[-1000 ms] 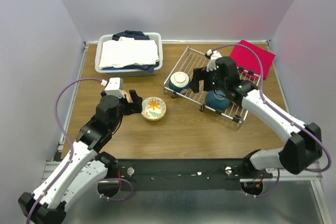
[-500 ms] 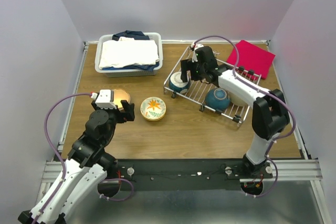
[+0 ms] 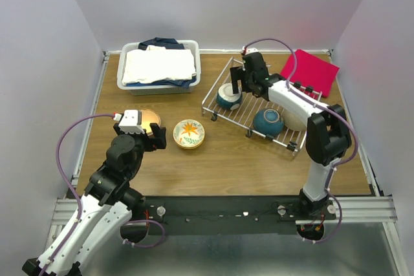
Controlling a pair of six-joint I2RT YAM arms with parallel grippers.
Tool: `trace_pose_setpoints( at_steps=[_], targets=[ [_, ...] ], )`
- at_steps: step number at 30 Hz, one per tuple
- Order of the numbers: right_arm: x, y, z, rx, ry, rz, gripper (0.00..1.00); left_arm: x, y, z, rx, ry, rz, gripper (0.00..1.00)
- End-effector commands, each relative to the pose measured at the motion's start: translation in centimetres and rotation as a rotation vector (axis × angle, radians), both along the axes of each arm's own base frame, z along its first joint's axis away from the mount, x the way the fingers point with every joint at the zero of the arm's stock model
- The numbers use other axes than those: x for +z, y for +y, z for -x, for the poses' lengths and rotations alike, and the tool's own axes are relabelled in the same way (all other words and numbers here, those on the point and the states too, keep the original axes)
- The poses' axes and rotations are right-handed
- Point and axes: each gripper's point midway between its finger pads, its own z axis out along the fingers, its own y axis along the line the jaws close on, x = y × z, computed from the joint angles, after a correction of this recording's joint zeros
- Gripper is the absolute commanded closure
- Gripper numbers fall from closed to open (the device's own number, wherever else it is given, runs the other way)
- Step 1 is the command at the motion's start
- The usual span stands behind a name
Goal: Unload the bowls from the dish rack
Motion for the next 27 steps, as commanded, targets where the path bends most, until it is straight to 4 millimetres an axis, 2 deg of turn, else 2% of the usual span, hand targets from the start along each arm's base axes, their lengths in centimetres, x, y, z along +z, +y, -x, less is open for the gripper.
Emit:
trace_pose_setpoints(
  at_steps=[1, 9, 14, 17, 20, 23, 26, 27],
  targets=[
    [-2.6, -6.6, -0.2, -0.131, 0.065, 0.170, 0.00, 0.4, 0.1, -0.2, 0.008, -0.022, -0.003, 0.01],
    [-2.4, -12.0, -1.7, -0.259, 0.073, 0.195, 0.00, 0.2, 0.1, -0.3, 0.005, -0.012, -0.010, 0.01],
    [-1.0, -13.3, -2.7, -0.283, 0.050, 0.200, 0.00, 0.2, 0.1, -0.3, 0.006, -0.013, -0.010, 0.01],
    [0.6, -12.9, -2.9, -0.251, 0.024, 0.181, 0.00, 0.2, 0.1, -0.3, 0.006, -0.011, -0.013, 0.01],
    [2.6, -11.3, -2.5, -0.158, -0.024, 0.125, 0.00, 0.2, 0.2, -0.3, 0.010, -0.011, -0.014, 0.01],
    [4.6, -9.8, -1.6, -0.065, -0.079, 0.144, 0.01, 0.1, 0.1, -0.4, 0.011, -0.007, -0.015, 0.01],
    [4.6, -7.8, -0.2, 0.056, -0.090, 0.215, 0.01, 0.0, 0.1, -0.4, 0.010, -0.003, -0.019, 0.01],
    [4.1, -6.8, 0.6, 0.124, -0.085, 0.267, 0.01, -0.2, 0.1, -0.4, 0.010, 0.001, -0.021, 0.01]
  ],
)
